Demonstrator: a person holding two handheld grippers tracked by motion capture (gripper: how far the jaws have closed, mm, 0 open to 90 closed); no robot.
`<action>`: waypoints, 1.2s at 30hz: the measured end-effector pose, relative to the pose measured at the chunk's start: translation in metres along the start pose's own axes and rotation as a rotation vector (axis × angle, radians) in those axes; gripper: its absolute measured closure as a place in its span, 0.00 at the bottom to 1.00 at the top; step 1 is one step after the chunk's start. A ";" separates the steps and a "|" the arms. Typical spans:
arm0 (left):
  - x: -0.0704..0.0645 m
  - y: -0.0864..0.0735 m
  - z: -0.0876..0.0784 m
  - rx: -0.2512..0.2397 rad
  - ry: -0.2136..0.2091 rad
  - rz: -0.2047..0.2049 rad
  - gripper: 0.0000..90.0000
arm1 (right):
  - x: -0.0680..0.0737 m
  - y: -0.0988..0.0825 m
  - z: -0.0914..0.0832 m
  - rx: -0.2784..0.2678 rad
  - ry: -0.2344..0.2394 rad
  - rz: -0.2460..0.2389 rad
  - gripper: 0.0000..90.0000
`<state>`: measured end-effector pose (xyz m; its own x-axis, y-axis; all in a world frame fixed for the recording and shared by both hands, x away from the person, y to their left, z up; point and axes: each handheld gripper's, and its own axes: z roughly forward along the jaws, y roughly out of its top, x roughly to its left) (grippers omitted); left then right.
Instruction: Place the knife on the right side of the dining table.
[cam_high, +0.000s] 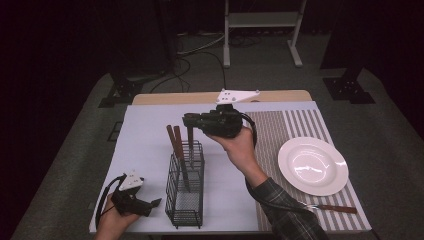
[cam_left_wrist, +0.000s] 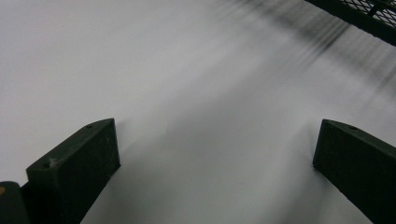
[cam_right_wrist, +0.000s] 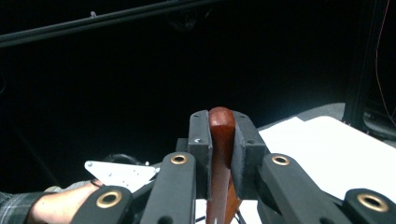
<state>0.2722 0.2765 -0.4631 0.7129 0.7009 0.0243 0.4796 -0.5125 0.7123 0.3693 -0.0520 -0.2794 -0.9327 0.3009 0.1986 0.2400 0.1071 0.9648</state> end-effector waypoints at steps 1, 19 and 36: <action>0.000 0.000 0.000 0.000 0.000 0.000 0.00 | 0.001 0.003 -0.001 -0.003 -0.001 -0.001 0.89; 0.000 0.000 0.000 0.001 0.001 0.001 0.00 | 0.013 0.042 -0.029 -0.073 -0.032 -0.039 0.89; 0.000 0.000 0.000 0.001 0.001 0.002 0.00 | 0.010 0.055 -0.065 -0.123 -0.100 -0.055 0.89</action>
<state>0.2722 0.2765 -0.4631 0.7133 0.7003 0.0262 0.4787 -0.5142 0.7116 0.3562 -0.1047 -0.2131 -0.9107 0.3912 0.1325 0.1488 0.0113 0.9888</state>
